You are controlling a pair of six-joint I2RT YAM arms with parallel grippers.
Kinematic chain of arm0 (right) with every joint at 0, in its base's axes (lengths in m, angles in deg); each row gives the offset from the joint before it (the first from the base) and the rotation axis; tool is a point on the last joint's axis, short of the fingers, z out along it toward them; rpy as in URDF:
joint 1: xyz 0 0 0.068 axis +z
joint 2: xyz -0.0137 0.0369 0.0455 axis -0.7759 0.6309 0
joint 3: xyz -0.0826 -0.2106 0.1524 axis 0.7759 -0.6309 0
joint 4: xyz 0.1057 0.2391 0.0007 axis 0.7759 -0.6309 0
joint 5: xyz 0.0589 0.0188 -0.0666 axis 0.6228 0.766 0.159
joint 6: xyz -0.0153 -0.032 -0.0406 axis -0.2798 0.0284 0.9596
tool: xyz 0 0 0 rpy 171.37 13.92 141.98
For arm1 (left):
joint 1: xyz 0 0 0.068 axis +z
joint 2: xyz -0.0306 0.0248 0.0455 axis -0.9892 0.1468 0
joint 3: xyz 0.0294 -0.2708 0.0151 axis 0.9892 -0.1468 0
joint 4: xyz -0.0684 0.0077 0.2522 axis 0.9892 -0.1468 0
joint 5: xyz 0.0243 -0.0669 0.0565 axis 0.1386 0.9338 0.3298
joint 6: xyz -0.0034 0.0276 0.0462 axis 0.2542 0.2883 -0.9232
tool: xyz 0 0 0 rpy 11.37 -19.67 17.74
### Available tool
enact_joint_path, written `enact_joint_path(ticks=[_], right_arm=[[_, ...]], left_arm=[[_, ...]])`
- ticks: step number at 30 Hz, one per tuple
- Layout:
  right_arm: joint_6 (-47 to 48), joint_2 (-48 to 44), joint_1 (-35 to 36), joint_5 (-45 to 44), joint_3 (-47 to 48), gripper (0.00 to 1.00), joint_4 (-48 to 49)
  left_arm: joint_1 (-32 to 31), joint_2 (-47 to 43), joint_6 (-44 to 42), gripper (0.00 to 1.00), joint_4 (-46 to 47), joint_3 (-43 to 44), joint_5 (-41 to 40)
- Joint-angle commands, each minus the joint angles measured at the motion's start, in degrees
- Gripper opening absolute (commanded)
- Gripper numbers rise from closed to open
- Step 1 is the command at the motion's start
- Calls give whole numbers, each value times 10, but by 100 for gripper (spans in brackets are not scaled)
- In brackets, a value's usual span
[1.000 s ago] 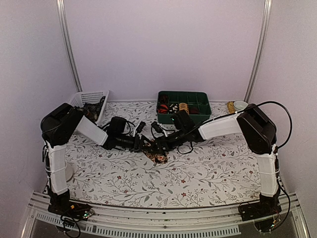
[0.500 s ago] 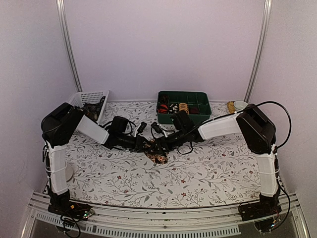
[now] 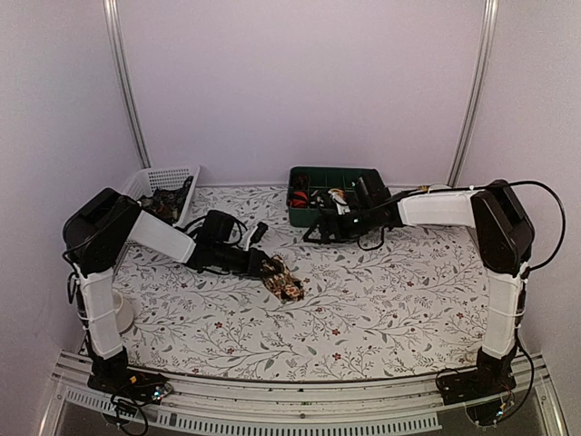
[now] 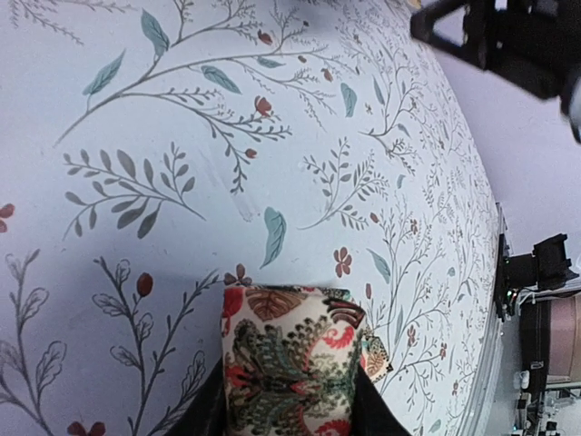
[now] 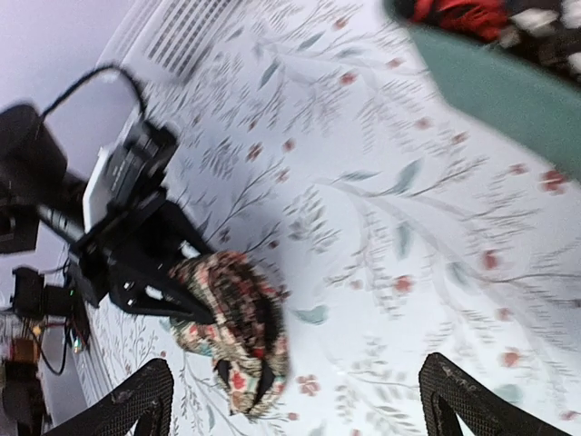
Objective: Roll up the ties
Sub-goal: Adjust the tie at the center of the board, then pick up the tie from the center of the board.
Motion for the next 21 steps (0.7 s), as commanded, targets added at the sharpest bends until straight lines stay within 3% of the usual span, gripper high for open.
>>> enact_joint_path(ticks=[1, 6, 13, 21], right_arm=[[-8, -102, -70, -72, 42, 95, -48], [-15, -60, -134, -207, 102, 96, -69], [-13, 90, -178, -304, 257, 95, -98], [-17, 210, -189, -310, 345, 92, -113]], left_arm=[[-6, -47, -24, 0, -38, -9, -39], [-11, -79, -33, 0, -43, -12, -53], [-17, -139, -36, 0, -54, -22, -73], [-18, -227, -31, 0, -97, -34, -132]])
